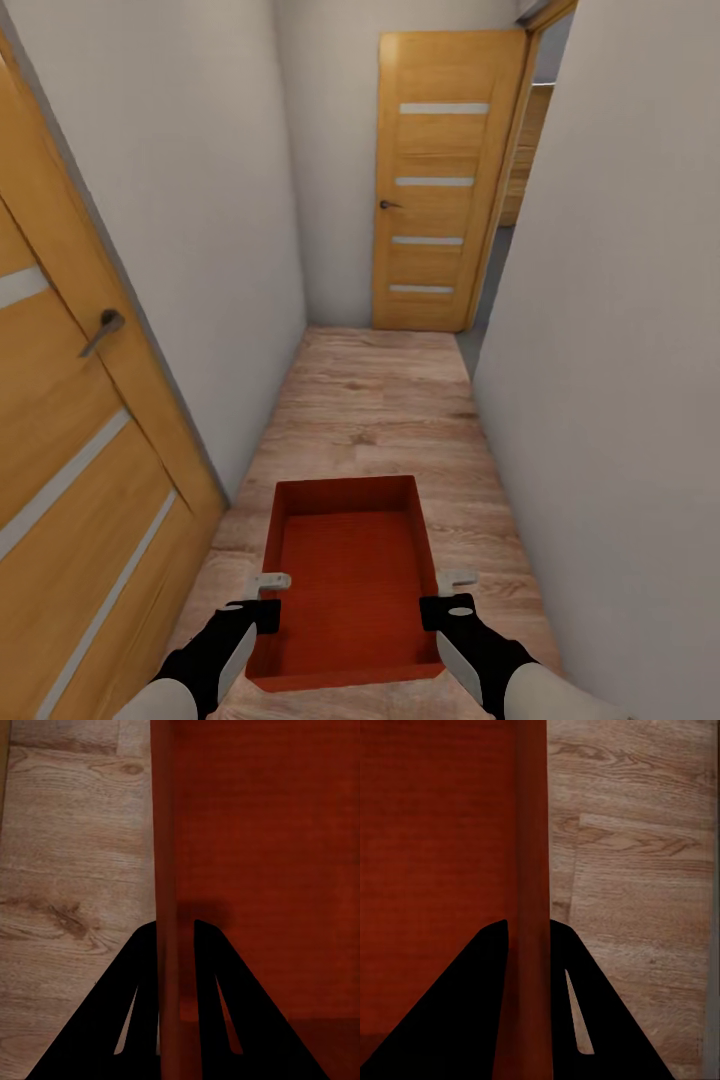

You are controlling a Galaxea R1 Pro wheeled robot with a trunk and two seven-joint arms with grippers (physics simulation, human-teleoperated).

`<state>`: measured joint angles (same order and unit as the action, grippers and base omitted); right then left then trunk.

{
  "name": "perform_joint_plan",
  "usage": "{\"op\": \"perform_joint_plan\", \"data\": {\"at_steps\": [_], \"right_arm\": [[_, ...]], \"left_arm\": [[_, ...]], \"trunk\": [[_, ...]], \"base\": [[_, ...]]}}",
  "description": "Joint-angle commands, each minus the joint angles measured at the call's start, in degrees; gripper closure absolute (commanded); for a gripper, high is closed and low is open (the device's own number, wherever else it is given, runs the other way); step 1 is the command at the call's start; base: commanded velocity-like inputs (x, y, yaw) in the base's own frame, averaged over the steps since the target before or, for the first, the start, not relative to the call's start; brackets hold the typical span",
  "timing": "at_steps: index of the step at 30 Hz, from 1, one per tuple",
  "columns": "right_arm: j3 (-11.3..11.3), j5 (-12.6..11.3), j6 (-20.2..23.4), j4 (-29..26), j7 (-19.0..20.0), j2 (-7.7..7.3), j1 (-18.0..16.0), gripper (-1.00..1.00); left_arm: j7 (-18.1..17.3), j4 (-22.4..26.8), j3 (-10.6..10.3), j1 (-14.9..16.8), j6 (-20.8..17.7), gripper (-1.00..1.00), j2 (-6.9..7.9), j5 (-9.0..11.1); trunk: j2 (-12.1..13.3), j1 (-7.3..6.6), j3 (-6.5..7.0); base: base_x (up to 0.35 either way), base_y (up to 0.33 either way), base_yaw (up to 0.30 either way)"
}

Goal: Move the two storage containers from the living room to the garage. In the garage, place one container on the floor and stack the other container on top of it (either order is fine).

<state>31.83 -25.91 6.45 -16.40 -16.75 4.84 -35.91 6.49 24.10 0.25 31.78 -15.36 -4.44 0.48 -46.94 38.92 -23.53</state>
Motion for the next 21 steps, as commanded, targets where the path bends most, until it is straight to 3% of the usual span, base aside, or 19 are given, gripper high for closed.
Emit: {"op": "perform_joint_plan", "data": {"at_steps": [1, 21], "right_arm": [[0.51, -0.19, 0.41, 0.32, -1.2, -0.94, -0.04, 1.0], [0.51, -0.19, 0.41, 0.32, -1.12, -0.98, -0.09, 1.0]], "left_arm": [[0.63, 0.25, 0.19, 0.03, -0.46, 1.0, 0.04, -1.36], [0.63, 0.25, 0.19, 0.01, -0.45, 1.0, 0.04, -1.36]], "trunk": [[-0.05, 0.04, -0.06], [-0.05, 0.04, -0.06]], "base": [[0.324, 0.0, -0.048], [0.324, 0.0, -0.003]]}}
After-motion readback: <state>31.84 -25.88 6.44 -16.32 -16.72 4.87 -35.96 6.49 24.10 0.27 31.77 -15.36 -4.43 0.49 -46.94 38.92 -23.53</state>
